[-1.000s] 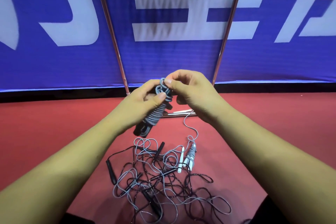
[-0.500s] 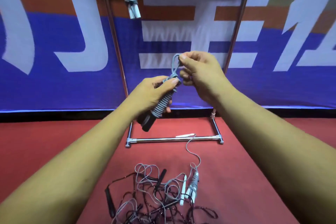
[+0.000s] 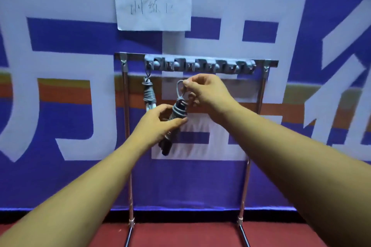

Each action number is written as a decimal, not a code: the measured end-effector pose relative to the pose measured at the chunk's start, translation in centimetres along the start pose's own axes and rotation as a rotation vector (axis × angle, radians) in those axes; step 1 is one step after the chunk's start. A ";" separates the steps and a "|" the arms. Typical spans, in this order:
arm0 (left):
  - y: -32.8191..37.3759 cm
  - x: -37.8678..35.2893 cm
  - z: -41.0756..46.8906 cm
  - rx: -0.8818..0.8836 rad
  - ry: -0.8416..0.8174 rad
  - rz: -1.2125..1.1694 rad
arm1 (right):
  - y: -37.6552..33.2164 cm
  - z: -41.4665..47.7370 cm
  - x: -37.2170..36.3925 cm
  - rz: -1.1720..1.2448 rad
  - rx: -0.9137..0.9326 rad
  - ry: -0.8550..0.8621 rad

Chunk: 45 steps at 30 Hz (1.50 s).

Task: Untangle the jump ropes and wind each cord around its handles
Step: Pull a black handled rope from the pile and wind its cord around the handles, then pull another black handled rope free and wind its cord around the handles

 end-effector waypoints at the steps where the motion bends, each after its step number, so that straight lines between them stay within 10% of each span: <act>1: 0.0 0.6 1.1 -0.003 0.016 -0.006 | -0.3 1.4 0.0 -0.030 0.007 0.022; 30: -7.2 4.9 15.5 0.169 0.246 0.021 | 5.8 20.8 -3.4 -0.378 -0.117 0.145; 37: -11.8 4.5 10.6 0.379 0.194 -0.200 | 8.5 13.1 -2.0 -0.545 -0.111 0.144; 45: -20.0 -2.5 -1.0 0.665 -0.122 -0.023 | 24.9 -1.0 -0.5 -0.455 -0.518 0.038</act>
Point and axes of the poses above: each hand's wrist, its own z-axis towards the middle knuckle, its own x-axis out of the back of the hand, y = z × x, the point moved 9 cm from there along z, towards the middle knuckle, and after that the axes turned 1 degree about x, right-handed, at the moved point
